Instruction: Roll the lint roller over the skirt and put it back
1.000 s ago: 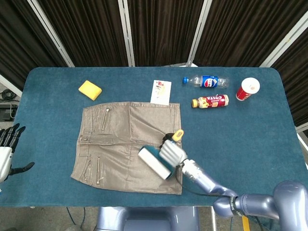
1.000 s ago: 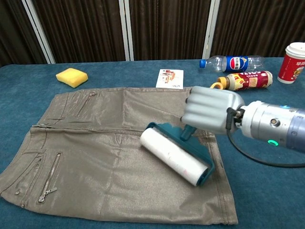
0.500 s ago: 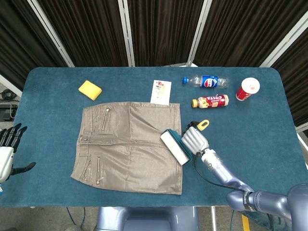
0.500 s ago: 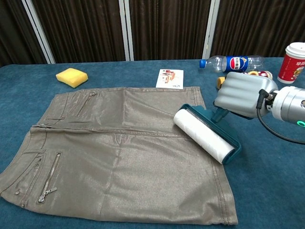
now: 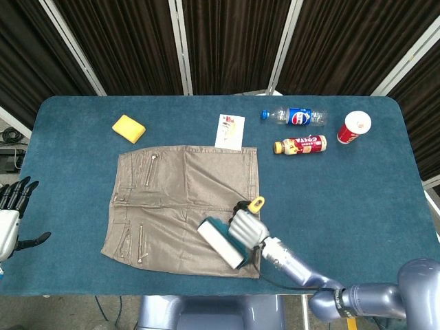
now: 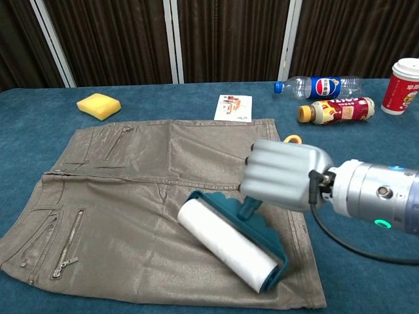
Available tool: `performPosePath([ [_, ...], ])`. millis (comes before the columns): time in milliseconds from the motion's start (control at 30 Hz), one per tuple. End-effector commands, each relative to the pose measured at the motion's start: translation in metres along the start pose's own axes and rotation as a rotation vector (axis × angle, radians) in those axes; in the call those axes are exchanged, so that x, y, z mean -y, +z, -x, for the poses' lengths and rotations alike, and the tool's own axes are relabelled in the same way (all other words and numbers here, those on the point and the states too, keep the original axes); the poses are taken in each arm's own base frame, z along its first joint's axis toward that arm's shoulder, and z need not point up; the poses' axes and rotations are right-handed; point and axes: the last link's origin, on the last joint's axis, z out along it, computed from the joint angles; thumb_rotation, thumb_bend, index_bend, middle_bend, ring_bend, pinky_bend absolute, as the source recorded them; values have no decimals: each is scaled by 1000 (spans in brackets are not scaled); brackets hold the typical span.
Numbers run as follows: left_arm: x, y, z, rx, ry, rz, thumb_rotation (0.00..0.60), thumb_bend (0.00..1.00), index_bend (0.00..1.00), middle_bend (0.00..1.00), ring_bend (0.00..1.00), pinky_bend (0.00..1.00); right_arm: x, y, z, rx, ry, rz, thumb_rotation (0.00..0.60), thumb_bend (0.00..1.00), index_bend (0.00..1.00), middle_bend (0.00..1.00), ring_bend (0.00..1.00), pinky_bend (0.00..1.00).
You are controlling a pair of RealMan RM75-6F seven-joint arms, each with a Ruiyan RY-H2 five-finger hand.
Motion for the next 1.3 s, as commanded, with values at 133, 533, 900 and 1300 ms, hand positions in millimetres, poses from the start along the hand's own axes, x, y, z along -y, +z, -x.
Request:
performPosePath([
  [133,3,1,-1,-1,-1,-9,600,0,0,0,0,0,30,10,-33,-40,9,-54,600,923,487,502,399,430],
  [533,4,1,0,-2,3,-14,600,0,0,0,0,0,16,12,-14,10,-26,15,600,923,487,502,399,431],
  [900,4,4,5,13,19,-20,600,0,0,0,0,0,-55,-7,59,159,4,227,600,925,487,502,399,431],
  [1300,2,4,7,15,26,-23,600,0,0,0,0,0,-108,-55,124,333,93,416,600,921,487,502,412,432],
])
